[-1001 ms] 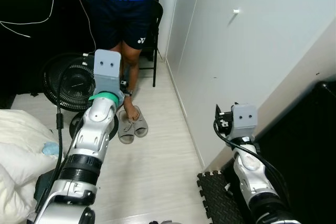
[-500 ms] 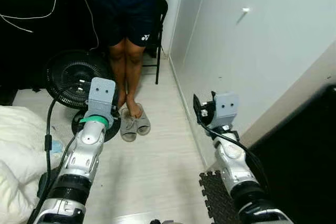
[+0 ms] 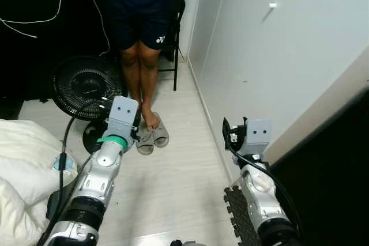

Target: Clean up the room

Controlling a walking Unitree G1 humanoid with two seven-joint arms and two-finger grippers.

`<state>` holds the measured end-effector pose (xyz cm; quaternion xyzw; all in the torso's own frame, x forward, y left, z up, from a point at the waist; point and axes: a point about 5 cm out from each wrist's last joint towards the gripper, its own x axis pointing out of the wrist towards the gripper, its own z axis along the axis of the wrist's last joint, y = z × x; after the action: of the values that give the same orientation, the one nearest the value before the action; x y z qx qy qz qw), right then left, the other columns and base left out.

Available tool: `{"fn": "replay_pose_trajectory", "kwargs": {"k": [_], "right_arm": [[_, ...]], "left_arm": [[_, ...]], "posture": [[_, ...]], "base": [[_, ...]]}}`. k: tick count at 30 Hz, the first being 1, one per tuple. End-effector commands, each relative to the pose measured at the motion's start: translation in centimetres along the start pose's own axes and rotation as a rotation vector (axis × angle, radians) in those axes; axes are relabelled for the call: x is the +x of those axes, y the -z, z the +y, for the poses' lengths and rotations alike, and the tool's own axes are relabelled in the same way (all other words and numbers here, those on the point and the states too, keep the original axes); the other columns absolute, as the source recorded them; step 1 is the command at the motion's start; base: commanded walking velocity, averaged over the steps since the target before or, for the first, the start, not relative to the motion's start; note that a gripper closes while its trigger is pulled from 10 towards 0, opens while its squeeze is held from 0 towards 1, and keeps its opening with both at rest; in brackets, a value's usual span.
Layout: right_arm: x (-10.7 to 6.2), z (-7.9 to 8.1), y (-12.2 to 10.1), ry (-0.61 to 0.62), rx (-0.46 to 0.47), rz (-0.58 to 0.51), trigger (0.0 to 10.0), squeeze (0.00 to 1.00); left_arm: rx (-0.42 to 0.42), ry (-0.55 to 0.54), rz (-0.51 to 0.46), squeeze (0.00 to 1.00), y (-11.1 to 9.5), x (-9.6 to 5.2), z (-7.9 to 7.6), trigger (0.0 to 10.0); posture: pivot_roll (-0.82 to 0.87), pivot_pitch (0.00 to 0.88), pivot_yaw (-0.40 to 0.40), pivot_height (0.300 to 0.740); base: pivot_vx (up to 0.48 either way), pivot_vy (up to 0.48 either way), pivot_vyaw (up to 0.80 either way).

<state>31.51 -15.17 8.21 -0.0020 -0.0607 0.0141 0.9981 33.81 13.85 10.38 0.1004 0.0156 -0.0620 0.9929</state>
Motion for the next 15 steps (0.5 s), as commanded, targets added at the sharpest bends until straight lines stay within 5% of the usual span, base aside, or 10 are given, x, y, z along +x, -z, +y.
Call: {"fn": "replay_pose_trajectory", "kwargs": {"k": [1,15], "right_arm": [[-0.22,0.11,0.20,-0.002,0.007,0.011,10.0,0.00],[-0.20,0.32,0.02,-0.011,-0.005,0.011,10.0,0.00]], "left_arm": [[-0.001,0.004,0.000,0.00,0.19,-0.09,-0.05,10.0],[-0.002,-0.005,-0.001,0.00,0.41,-0.16,0.06,10.0]], "posture": [[-0.05,0.027,0.030,0.740],[-0.05,0.036,0.028,0.740]], "base": [[0.000,0.000,0.00],[-0.021,0.000,0.00]]}}
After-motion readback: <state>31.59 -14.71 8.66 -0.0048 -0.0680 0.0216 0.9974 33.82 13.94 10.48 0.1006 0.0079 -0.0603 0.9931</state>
